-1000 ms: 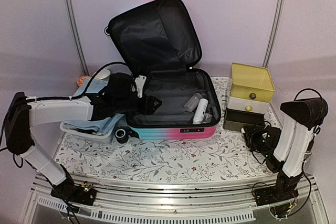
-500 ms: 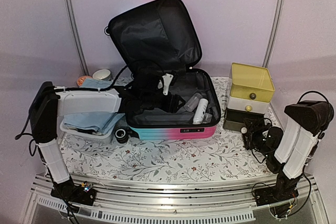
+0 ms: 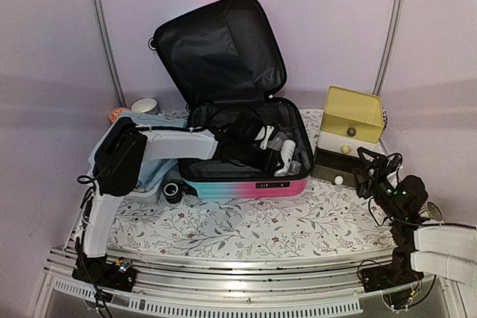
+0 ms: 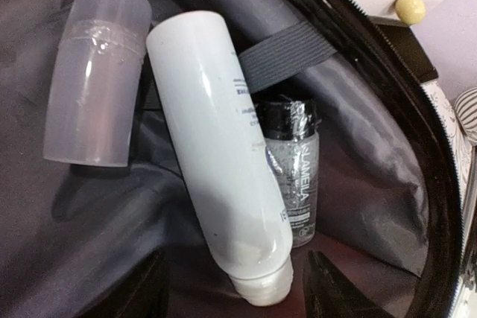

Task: Open, take out, and arrange the luggage
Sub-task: Pick up the makeup from the opened luggage.

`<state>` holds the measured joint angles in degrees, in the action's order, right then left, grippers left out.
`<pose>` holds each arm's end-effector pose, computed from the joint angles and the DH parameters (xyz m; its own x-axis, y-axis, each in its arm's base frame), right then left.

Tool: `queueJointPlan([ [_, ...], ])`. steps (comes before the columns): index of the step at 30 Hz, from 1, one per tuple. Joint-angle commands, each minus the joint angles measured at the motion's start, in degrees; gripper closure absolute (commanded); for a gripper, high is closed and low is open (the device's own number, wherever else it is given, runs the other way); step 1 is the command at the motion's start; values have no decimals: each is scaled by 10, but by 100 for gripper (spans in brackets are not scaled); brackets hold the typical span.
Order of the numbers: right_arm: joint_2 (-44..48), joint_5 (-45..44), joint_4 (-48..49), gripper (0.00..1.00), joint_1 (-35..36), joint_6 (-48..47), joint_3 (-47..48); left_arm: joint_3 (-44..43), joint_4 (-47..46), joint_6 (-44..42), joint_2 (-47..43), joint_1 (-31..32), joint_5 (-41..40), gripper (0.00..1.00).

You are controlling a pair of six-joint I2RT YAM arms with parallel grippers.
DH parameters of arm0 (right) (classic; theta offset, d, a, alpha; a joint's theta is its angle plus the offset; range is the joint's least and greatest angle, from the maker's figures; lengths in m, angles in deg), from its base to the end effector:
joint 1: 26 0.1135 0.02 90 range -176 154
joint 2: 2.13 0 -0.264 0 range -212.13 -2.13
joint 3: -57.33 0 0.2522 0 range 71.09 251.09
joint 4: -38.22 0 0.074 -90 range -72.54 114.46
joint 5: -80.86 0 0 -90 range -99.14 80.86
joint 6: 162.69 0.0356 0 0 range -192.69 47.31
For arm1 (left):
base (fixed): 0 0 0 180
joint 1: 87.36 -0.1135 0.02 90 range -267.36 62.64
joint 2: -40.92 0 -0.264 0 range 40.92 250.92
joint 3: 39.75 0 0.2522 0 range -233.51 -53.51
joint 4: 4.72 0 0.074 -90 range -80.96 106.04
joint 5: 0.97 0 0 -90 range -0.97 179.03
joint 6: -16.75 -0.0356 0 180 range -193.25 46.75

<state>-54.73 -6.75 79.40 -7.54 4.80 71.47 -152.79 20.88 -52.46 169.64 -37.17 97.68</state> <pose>0.1575 0.0542 0.1716 -0.3377 0.9156 -0.2183 -0.1210 0.1878 0.9747 0.3224 -0.3952 0.1793 -0.6901 0.2799 -0.6673 0.6277 0.6905 -0.3595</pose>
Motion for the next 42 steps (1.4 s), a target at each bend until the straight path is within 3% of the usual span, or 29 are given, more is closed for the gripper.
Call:
queueJointPlan([
  [1,196,-56,-345,5,4,-24,-70,-48,24,23,31,3,19,37],
  [7,300,-58,-504,9,5,-59,-17,-99,44,44,73,0,3,35],
  [11,266,-73,-550,11,4,-155,71,-143,71,49,104,-2,9,37],
  [15,189,-37,-531,11,4,-229,140,-152,62,58,120,-8,26,39],
  [17,145,-26,-536,12,5,-261,182,-152,50,69,129,-15,50,47],
  [18,122,-23,-546,12,4,-271,205,-153,47,73,131,-19,60,58],
  [20,72,-18,-589,12,4,-296,258,-146,48,72,120,-25,51,69],
  [25,-6,29,-647,10,15,-378,364,-57,2,39,23,-23,33,79],
  [30,-27,116,-562,10,67,-413,383,58,-84,45,-104,-22,41,81],
  [34,-52,154,-464,9,117,-424,385,128,-169,60,-178,-21,109,79],
  [42,-124,160,-399,10,160,-454,445,177,-296,85,-210,-11,222,78],
])
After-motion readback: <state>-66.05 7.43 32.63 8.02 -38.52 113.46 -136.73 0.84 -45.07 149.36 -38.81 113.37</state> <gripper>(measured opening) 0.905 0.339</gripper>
